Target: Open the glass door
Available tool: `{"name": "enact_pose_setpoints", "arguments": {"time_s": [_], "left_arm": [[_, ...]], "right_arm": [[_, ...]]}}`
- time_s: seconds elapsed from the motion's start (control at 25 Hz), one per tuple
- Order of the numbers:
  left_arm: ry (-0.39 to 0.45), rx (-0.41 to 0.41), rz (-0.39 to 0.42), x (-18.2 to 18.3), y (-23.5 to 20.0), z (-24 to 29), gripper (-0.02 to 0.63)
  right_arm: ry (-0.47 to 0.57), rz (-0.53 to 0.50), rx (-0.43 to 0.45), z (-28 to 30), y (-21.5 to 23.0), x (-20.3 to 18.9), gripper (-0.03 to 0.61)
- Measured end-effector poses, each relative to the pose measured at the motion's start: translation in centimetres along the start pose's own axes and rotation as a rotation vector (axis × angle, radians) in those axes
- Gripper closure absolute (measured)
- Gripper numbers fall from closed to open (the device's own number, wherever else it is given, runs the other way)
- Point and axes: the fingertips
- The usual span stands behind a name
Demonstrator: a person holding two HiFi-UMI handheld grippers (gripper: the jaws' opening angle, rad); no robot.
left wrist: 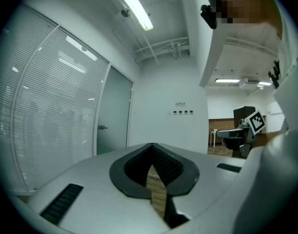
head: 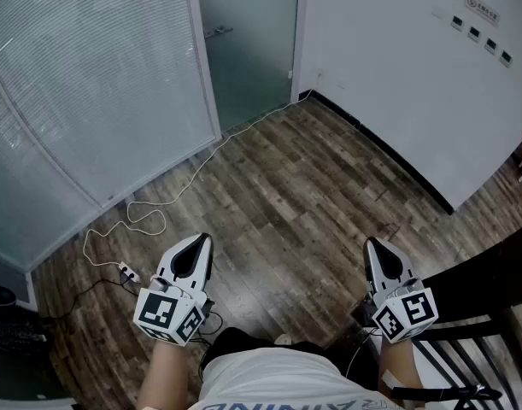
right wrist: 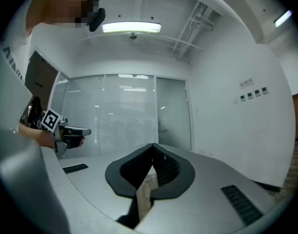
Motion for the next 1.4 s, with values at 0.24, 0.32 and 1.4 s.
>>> {"name": "enact_pose_setpoints", "arguments": {"time_s": [0.24,0.32,1.4], "left_arm": [[-0.01,0.003,-0.017,-0.6,0.8,3.6,0.614],[-0.002,-0.005,-0.017,-0.5,0.8,5.2,0.614],[0.001,0.0,-0.037,2.2,-20.1,31.2,0.614]], "right_arm": [[-0.022,0.026,-0.001,1.4,3.3,-1.4,0.577],[-0.025,0.019,-0.004,2.2,4.4,-1.4,0.578],[-0.046,-0.024,0.001,34.2,13.3,0.5,0.577]]}}
Point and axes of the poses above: the fingertips, and each gripper's own axes: z forward along the fingers, y to its right, x out of its top, and after that the axes turned 6 degrees about x, right-handed
